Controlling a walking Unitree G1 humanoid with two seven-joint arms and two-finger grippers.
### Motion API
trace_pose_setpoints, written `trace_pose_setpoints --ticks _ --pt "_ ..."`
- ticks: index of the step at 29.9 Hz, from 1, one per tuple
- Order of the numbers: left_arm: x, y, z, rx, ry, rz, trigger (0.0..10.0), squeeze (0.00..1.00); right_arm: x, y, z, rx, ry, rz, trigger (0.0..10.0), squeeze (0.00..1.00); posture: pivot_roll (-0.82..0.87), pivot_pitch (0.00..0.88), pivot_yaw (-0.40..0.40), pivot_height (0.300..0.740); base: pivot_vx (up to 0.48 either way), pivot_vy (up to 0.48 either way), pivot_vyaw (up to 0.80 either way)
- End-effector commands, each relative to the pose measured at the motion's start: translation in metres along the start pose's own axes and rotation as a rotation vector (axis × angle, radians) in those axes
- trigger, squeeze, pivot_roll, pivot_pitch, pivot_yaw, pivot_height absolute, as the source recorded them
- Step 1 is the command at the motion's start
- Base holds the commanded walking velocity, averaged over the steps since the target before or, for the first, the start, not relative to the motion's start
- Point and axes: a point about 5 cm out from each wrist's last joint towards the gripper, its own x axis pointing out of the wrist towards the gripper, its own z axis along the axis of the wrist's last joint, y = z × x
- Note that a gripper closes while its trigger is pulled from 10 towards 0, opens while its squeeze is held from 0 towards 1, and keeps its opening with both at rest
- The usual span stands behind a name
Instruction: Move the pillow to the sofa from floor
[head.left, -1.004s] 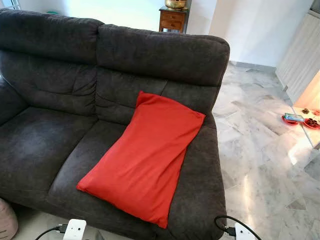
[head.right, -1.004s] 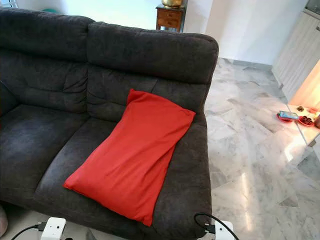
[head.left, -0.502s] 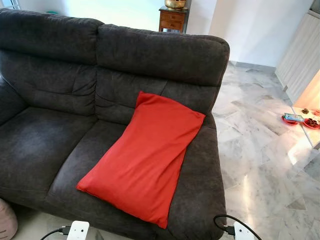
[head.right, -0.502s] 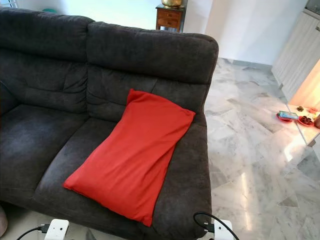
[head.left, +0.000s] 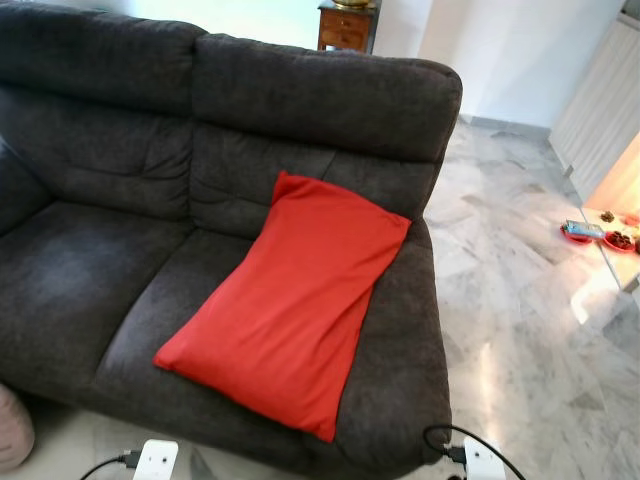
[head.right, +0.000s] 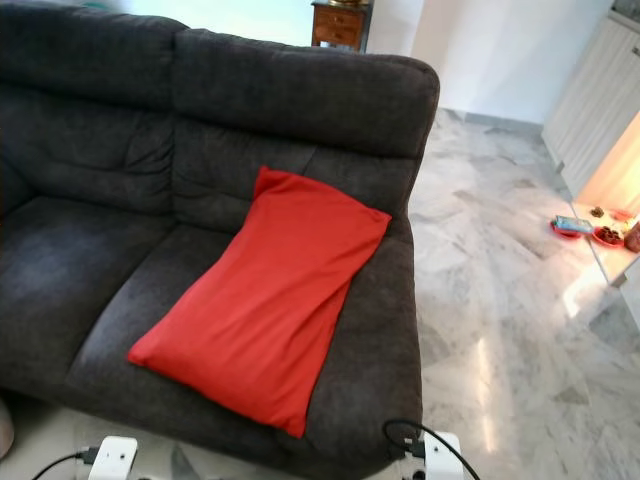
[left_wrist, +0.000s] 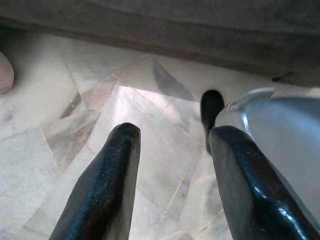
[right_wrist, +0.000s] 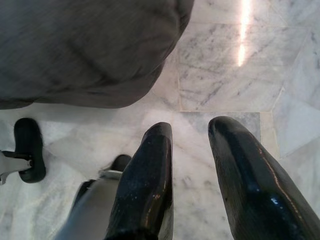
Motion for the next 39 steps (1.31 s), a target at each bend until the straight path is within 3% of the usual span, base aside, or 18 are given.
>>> trace_pose_setpoints --ticks 1,8,32,39 --pt "0.000 0.000 -0.003 0.011 0.018 -0.004 10.0 0.00 -0.001 0.000 -0.004 -0.006 0.017 0.004 10.0 0.00 0.13 0.000 -0.102 0.740 -0.315 0.000 0.00" --pt "-0.001 -0.001 -0.004 0.013 0.021 -0.006 10.0 0.00 -0.001 0.001 -0.005 -0.010 0.023 0.006 10.0 0.00 0.13 0.000 -0.103 0.740 -0.302 0.000 0.00" --pt "-0.002 -0.004 -0.012 0.003 0.050 -0.009 10.0 0.00 -0.001 0.004 -0.008 -0.032 0.031 0.039 10.0 0.00 0.13 0.000 -0.106 0.740 0.000 0.000 0.00" --pt "-0.003 -0.005 -0.013 -0.008 0.054 -0.011 10.0 0.00 -0.001 0.005 -0.005 -0.089 0.019 0.049 10.0 0.00 0.13 0.000 -0.108 0.740 0.000 0.112 0.34"
